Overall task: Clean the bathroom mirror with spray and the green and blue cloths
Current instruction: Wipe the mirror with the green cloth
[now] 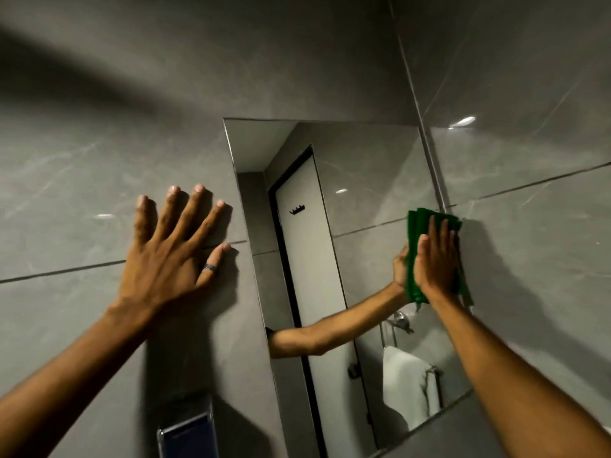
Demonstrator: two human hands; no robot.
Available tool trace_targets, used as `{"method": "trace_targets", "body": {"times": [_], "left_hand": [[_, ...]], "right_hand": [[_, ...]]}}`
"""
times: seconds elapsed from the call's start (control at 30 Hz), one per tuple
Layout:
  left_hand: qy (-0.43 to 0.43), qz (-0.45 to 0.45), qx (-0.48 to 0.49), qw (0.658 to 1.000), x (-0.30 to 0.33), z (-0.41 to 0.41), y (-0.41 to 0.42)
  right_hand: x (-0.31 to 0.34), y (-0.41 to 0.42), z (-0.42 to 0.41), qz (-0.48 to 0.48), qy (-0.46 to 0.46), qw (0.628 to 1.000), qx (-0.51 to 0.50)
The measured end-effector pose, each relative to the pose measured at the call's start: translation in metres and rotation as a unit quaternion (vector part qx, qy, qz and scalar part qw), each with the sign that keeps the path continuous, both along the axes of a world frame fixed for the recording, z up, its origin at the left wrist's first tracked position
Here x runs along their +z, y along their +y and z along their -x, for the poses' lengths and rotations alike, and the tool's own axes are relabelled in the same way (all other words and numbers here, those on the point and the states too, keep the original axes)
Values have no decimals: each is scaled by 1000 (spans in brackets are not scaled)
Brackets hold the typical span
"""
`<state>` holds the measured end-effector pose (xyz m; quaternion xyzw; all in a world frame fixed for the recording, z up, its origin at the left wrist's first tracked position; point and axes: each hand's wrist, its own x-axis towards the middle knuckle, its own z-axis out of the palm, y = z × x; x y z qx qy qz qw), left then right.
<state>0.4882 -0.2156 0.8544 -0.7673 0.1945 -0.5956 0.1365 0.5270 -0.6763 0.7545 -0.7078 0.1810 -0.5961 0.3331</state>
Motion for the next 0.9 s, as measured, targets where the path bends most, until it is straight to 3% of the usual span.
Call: {"method": "trace_targets", "body": {"times": [0.23,0.63,0.9], "left_hand": [[-8,1,-2,1000,2,-1,1],[-10,15,-3,1000,1,-1,-3],[-45,26,-19,998,-1,-1,-4]], "right_hand": [[55,37,-7,1,-15,1000,5],[140,289,17,276,-84,955,74],[205,257,13,367,-94,922,78]]}}
